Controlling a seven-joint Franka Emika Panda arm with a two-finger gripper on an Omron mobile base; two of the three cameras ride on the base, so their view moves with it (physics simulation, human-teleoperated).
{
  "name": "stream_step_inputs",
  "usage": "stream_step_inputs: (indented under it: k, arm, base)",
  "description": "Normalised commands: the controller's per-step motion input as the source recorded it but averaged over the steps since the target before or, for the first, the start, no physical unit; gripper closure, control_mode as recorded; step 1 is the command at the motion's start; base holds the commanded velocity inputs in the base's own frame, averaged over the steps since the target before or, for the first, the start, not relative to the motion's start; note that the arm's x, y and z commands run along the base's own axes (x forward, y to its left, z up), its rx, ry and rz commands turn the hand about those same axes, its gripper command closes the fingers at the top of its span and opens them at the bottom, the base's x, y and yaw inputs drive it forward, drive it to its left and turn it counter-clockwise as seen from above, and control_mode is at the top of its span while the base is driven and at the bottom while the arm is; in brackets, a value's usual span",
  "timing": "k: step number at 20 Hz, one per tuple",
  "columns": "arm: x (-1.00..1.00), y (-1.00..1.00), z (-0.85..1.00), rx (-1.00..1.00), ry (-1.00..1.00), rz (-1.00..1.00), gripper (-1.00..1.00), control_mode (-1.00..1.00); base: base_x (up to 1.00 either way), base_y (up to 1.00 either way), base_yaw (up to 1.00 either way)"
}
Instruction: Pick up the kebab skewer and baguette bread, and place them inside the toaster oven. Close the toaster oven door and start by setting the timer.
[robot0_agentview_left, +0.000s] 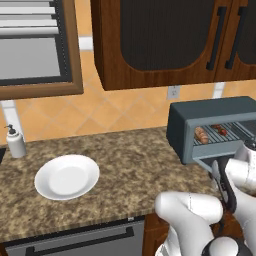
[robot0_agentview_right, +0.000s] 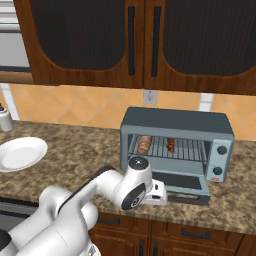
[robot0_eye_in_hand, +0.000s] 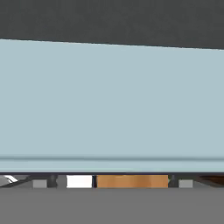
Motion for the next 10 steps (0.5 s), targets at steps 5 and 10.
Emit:
stream_step_inputs:
  k: [5, 10]
  arm:
    - [0.92, 0.65, 0.40, 0.00, -0.39, -0.04, -1.00, -1.00]
    - [1.00, 0.61, 0.44, 0.00, -0.35, -0.03, -1.00, -1.00]
  base:
    - [0.00, 0.00, 0.00]
    - [0.00, 0.00, 0.00]
